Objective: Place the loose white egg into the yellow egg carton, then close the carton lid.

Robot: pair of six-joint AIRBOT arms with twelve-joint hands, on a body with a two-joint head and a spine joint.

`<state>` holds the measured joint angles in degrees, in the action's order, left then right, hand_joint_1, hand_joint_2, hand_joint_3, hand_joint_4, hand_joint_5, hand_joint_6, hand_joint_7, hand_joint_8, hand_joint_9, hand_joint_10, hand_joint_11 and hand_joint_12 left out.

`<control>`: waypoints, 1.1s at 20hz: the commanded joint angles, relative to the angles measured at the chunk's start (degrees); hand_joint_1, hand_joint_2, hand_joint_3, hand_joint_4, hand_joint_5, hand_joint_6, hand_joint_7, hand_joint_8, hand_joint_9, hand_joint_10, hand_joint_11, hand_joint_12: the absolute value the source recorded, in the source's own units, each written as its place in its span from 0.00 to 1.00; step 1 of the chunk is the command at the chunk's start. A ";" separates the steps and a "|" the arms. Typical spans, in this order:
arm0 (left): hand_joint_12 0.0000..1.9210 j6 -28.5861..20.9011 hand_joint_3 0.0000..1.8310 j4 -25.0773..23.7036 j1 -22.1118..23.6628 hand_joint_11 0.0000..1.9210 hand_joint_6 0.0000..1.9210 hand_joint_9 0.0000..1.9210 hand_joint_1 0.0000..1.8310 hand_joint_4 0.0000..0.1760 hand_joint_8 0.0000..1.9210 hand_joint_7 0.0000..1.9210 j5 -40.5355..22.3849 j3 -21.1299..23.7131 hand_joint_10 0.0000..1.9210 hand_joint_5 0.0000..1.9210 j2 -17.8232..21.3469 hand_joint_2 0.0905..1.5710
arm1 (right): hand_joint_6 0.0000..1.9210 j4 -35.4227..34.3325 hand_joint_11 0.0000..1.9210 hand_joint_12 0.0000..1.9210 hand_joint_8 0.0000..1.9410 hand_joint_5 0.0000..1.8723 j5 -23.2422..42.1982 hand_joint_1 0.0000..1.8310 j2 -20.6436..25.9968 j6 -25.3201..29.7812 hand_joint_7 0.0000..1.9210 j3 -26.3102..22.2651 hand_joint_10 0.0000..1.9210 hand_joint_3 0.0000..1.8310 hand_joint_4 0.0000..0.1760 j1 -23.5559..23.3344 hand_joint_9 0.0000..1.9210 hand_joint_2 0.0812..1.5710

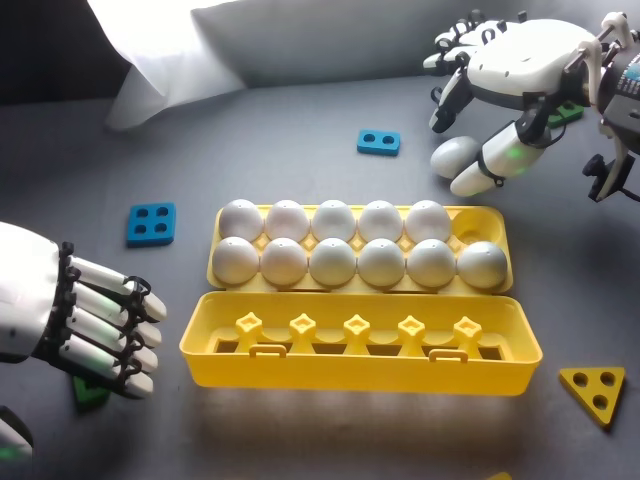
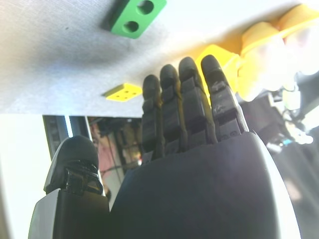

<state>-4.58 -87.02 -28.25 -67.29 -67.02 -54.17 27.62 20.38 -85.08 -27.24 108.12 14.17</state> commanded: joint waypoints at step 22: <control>0.21 0.11 0.00 3.15 0.15 0.00 0.00 0.15 0.00 0.00 0.00 0.18 -2.40 -0.37 0.00 0.17 0.48 0.81 | 0.13 -1.82 0.00 0.00 0.00 0.74 5.10 0.62 0.68 0.33 0.16 0.51 0.00 0.00 0.64 -0.97 0.05 0.60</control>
<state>-4.56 -87.24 -28.25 -66.83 -67.02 -54.17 27.27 20.47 -85.12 -26.96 108.12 13.80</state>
